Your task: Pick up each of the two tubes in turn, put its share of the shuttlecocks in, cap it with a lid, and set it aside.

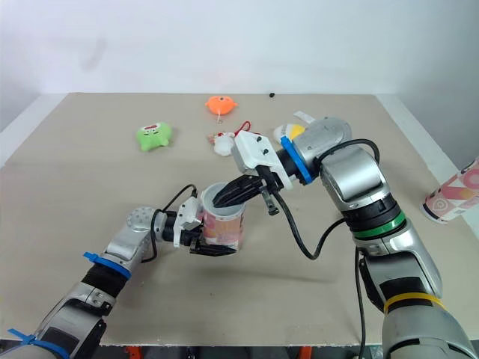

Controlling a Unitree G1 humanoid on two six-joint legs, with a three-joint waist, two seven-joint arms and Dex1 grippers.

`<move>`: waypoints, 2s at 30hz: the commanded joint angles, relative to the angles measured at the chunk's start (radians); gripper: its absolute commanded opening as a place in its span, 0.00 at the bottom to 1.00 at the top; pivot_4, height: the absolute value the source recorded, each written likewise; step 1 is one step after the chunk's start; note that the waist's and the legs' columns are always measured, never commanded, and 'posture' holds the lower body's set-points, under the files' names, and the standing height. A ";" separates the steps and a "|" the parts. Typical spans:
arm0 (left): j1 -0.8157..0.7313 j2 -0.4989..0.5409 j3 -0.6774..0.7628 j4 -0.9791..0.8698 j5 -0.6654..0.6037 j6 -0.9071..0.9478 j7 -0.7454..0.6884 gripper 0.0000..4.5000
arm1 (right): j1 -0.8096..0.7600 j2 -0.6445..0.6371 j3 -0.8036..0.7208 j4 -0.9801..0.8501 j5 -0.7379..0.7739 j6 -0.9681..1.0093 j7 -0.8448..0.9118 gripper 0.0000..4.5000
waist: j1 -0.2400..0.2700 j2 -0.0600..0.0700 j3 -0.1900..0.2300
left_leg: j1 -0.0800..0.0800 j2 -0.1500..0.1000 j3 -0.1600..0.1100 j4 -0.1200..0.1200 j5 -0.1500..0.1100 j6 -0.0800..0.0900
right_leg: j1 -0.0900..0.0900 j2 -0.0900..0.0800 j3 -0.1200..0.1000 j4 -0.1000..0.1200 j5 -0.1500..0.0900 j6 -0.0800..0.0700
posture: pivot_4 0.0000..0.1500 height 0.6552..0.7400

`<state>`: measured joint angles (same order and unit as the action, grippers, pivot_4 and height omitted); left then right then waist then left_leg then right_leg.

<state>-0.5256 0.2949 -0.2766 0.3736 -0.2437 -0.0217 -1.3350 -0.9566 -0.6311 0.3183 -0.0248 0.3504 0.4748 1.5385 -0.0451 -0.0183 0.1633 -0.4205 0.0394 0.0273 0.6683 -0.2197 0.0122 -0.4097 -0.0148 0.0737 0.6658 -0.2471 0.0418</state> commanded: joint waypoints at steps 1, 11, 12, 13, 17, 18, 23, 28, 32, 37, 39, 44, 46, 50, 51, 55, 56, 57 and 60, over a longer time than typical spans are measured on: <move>0.015 0.016 -0.009 0.013 0.028 0.018 0.016 0.64 | 0.015 0.011 0.021 -0.004 0.001 0.022 -0.003 0.02 | 0.000 0.000 0.000 | 0.000 0.000 0.000 0.000 0.000 0.000 | 0.000 0.000 0.000 0.000 0.000 0.000 | 1.00 0.91; 0.007 0.008 -0.012 0.024 0.033 0.007 0.020 0.64 | 0.018 0.003 0.011 -0.014 0.002 0.043 -0.006 0.02 | 0.000 0.000 0.000 | 0.000 0.000 0.000 -0.001 0.000 0.000 | 0.000 0.000 0.000 0.000 0.000 0.000 | 1.00 0.91; 0.007 0.007 -0.013 0.025 0.033 0.007 0.021 0.64 | 0.006 0.000 0.003 -0.009 0.003 0.042 -0.007 0.02 | 0.000 0.000 0.000 | 0.000 0.000 0.000 -0.001 0.000 0.000 | 0.000 0.000 0.000 0.000 0.000 0.000 | 1.00 0.91; 0.007 0.006 -0.013 0.027 0.034 0.005 0.020 0.64 | -0.009 -0.006 -0.008 -0.005 0.003 0.040 -0.005 0.02 | 0.000 0.000 0.000 | 0.000 0.000 0.000 -0.001 0.000 0.000 | 0.000 0.000 0.000 0.000 0.000 0.000 | 1.00 0.91; 0.007 0.004 -0.012 0.031 0.033 -0.002 0.020 0.64 | -0.049 -0.049 -0.075 -0.014 0.039 0.039 0.008 0.02 | 0.001 0.000 0.001 | -0.001 -0.001 0.000 -0.001 0.000 0.000 | -0.001 -0.001 0.000 0.000 0.000 0.000 | 1.00 0.91; 0.008 0.003 -0.012 0.031 0.034 -0.003 0.021 0.64 | -0.047 -0.062 -0.086 -0.021 0.047 0.038 0.011 0.02 | 0.001 0.000 0.001 | -0.001 -0.001 0.000 -0.001 0.000 0.000 | -0.001 -0.001 0.000 0.000 0.000 0.000 | 1.00 0.91; 0.017 -0.003 -0.010 0.034 0.032 -0.025 0.027 0.64 | 0.025 -0.198 -0.208 -0.138 0.098 0.056 -0.004 0.02 | 0.004 0.000 0.001 | -0.003 -0.003 0.000 -0.003 0.000 0.000 | -0.002 -0.004 0.000 0.000 0.000 0.001 | 1.00 0.91; 0.016 -0.011 0.003 0.048 0.026 -0.048 0.041 0.64 | 0.140 -0.277 -0.357 -0.250 0.184 0.141 -0.098 0.02 | 0.004 -0.001 0.002 | -0.002 -0.007 0.000 -0.006 0.000 0.000 | -0.002 -0.006 0.000 -0.001 -0.001 0.001 | 1.00 0.91; 0.000 -0.024 0.020 0.068 0.012 -0.069 0.048 0.64 | 0.321 -0.282 -0.517 -0.386 0.295 0.266 -0.239 0.02 | 0.009 -0.001 0.002 | -0.002 -0.008 -0.001 -0.006 0.000 0.000 | -0.001 -0.007 0.000 -0.001 -0.001 0.003 | 1.00 0.91; -0.015 -0.054 0.059 0.071 -0.049 -0.030 0.046 0.64 | 0.560 -0.229 -0.614 -0.522 0.349 0.332 -0.418 0.02 | 0.013 -0.002 0.002 | -0.002 -0.008 -0.001 -0.005 0.000 0.000 | 0.000 -0.008 0.000 -0.002 -0.003 0.011 | 1.00 0.91; -0.016 -0.052 0.059 0.079 -0.050 -0.026 0.037 0.64 | 0.618 -0.224 -0.616 -0.556 0.350 0.336 -0.460 0.02 | 0.012 -0.002 0.003 | -0.002 -0.008 -0.001 -0.005 0.000 0.000 | 0.000 -0.008 0.001 -0.002 -0.003 0.012 | 1.00 0.91; -0.016 -0.043 0.050 0.092 -0.043 -0.018 0.014 0.64 | 0.687 -0.227 -0.622 -0.591 0.374 0.331 -0.531 0.02 | 0.013 -0.003 0.003 | -0.003 -0.009 -0.001 -0.005 0.000 0.000 | 0.000 -0.008 0.001 -0.002 -0.004 0.013 | 1.00 0.91; -0.018 -0.036 0.047 0.087 -0.048 0.002 -0.004 0.82 | 0.698 -0.233 -0.623 -0.590 0.382 0.326 -0.544 0.00 | 0.013 -0.003 0.003 | -0.003 -0.009 -0.001 -0.005 0.000 0.000 | 0.000 -0.008 0.002 -0.002 -0.004 0.013 | 1.00 0.91; -0.020 -0.019 0.042 0.072 -0.033 0.001 -0.020 1.00 | 0.717 -0.246 -0.632 -0.589 0.402 0.320 -0.551 0.15 | 0.013 -0.003 0.003 | -0.003 -0.010 -0.002 -0.006 0.000 0.000 | 0.000 -0.007 0.001 -0.002 -0.005 0.013 | 1.00 0.91; -0.021 -0.016 0.044 0.071 -0.028 -0.006 -0.015 1.00 | 0.724 -0.251 -0.637 -0.588 0.413 0.322 -0.546 0.22 | 0.013 -0.003 0.003 | -0.003 -0.010 -0.002 -0.006 0.000 0.000 | 0.000 -0.007 0.001 -0.002 -0.006 0.013 | 1.00 0.91; -0.026 0.005 0.061 0.083 0.003 -0.057 0.022 1.00 | 0.757 -0.284 -0.641 -0.588 0.432 0.317 -0.519 0.62 | 0.014 -0.003 0.003 | -0.004 -0.010 -0.002 -0.007 0.000 0.000 | 0.000 -0.007 0.001 -0.002 -0.007 0.013 | 1.00 0.91; -0.025 0.015 0.068 0.077 -0.005 -0.049 0.017 1.00 | 0.768 -0.292 -0.638 -0.587 0.432 0.312 -0.510 0.70 | 0.014 -0.003 0.003 | -0.004 -0.010 -0.002 -0.007 0.000 0.000 | 0.000 -0.007 0.001 -0.002 -0.007 0.013 | 1.00 0.91; -0.021 0.029 0.072 0.064 -0.013 -0.047 0.005 1.00 | 0.777 -0.297 -0.635 -0.586 0.432 0.305 -0.504 0.79 | 0.014 -0.003 0.003 | -0.004 -0.010 -0.002 -0.007 0.000 0.000 | 0.000 -0.007 0.001 -0.002 -0.007 0.013 | 1.00 0.91; 0.021 0.096 0.087 -0.036 -0.067 0.026 -0.051 1.00 | 0.801 -0.307 -0.614 -0.568 0.427 0.285 -0.475 0.98 | 0.013 -0.003 0.003 | -0.003 -0.010 -0.003 -0.008 0.000 0.000 | 0.000 -0.007 0.001 -0.002 -0.007 0.013 | 1.00 0.91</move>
<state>-0.5395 0.3402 -0.2165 0.4420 -0.2663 -0.0541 -1.3433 -0.1624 -0.9177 -0.2870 -0.5858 0.7705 0.7964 1.0350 -0.0318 -0.0213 0.1665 -0.4239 0.0297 0.0245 0.6602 -0.2194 0.0124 -0.4099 -0.0213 0.0749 0.6635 -0.2543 0.0544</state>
